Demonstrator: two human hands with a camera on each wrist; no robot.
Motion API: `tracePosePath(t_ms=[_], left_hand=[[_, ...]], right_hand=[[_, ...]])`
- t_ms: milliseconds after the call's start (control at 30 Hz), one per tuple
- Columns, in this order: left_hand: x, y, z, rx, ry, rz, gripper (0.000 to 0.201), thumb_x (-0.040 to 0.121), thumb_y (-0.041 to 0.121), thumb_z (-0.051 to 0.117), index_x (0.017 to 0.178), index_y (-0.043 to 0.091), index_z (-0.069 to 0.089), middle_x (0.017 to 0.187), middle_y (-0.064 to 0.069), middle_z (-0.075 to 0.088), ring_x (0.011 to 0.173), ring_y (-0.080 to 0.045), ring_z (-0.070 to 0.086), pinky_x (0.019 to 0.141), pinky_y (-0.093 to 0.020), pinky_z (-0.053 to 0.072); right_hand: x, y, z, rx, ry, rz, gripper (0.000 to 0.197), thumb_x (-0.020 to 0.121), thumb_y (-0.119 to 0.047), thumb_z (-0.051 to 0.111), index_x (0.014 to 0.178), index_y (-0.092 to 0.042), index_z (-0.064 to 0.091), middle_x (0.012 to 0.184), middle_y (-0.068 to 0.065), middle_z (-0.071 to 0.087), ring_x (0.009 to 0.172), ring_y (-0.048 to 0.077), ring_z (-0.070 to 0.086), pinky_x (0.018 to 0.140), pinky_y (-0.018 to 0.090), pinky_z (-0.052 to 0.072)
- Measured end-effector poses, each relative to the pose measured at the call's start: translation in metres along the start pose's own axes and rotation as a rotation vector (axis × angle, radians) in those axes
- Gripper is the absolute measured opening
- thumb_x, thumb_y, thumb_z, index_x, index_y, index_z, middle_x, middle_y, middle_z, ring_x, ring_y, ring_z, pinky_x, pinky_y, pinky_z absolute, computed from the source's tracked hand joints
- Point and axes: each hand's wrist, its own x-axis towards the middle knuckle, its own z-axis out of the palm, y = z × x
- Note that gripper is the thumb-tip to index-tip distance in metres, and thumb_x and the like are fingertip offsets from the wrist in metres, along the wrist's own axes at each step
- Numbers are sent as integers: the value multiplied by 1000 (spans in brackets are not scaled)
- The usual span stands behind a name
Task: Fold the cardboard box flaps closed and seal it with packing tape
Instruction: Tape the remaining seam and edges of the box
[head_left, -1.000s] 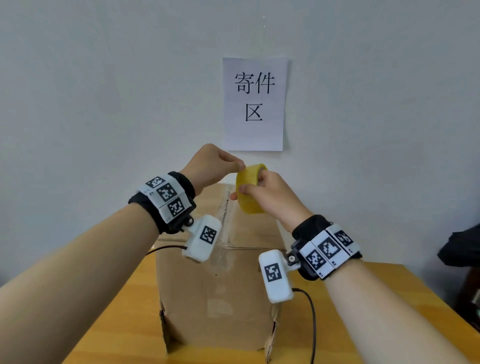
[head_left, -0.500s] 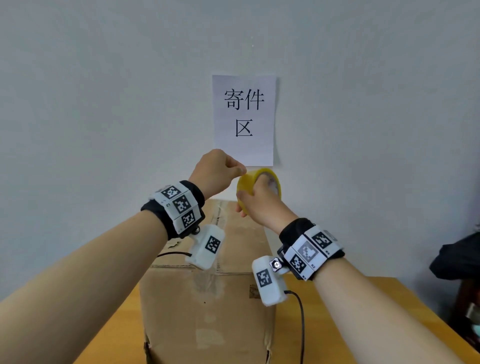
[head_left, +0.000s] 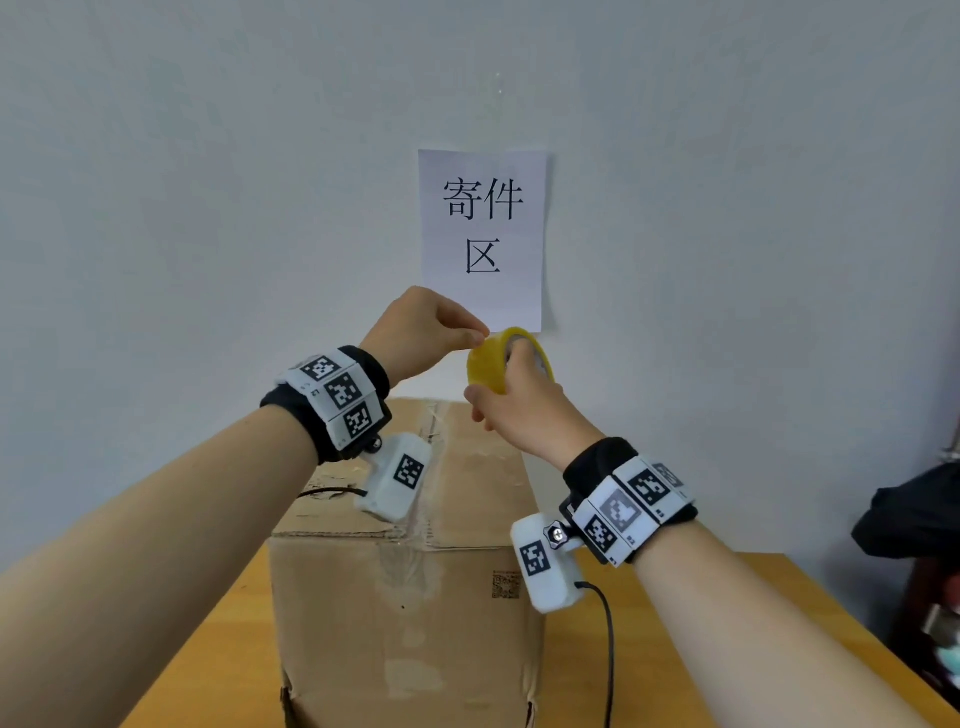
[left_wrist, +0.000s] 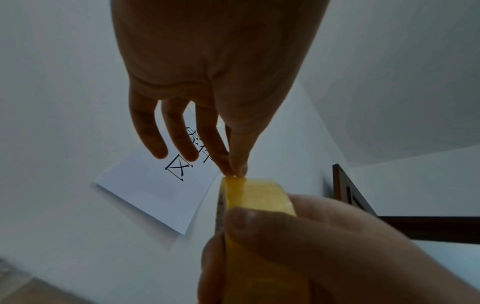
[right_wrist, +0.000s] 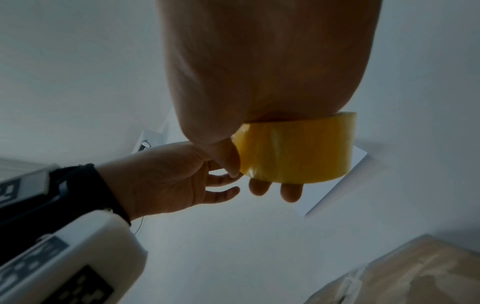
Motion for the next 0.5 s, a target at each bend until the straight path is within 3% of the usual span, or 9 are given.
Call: tracePosePath(t_ms=[100, 233, 333, 400, 500], left_hand=[[0, -1, 2, 17, 16, -1, 7, 88, 21, 73, 86, 26, 78, 89, 7, 75, 91, -7, 67, 75, -22, 48], [2, -1, 6, 107, 8, 10, 8, 90, 26, 70, 94, 24, 77, 95, 5, 74, 96, -11, 66, 88, -30, 52], [1, 1, 4, 155, -30, -3, 12, 90, 29, 70, 96, 23, 78, 94, 5, 74, 94, -12, 66, 84, -30, 52], [0, 4, 4, 191, -7, 12, 11, 89, 30, 70, 91, 24, 79, 89, 7, 74, 90, -10, 66, 74, -25, 50], [-3, 8, 6, 221, 47, 31, 8, 89, 29, 70, 87, 26, 77, 88, 8, 73, 87, -9, 64, 68, -21, 44]], right_hand=[[1, 2, -1, -42, -1, 9, 46, 90, -46, 54, 121, -25, 28, 116, 8, 61, 105, 37, 61, 99, 51, 45], [-3, 1, -6, -155, 36, -36, 39, 100, -34, 51, 125, -12, 31, 109, 2, 63, 106, 22, 54, 107, 46, 29], [-5, 2, -7, -217, 45, -50, 37, 100, -33, 49, 124, -11, 32, 104, 0, 62, 102, 18, 47, 105, 45, 25], [-5, 3, -7, -216, 40, -50, 36, 100, -34, 49, 123, -13, 33, 103, 0, 64, 99, 17, 48, 104, 44, 26], [-4, 4, -6, -141, 54, -54, 36, 97, -37, 52, 120, -16, 34, 103, 3, 67, 99, 25, 60, 101, 46, 38]])
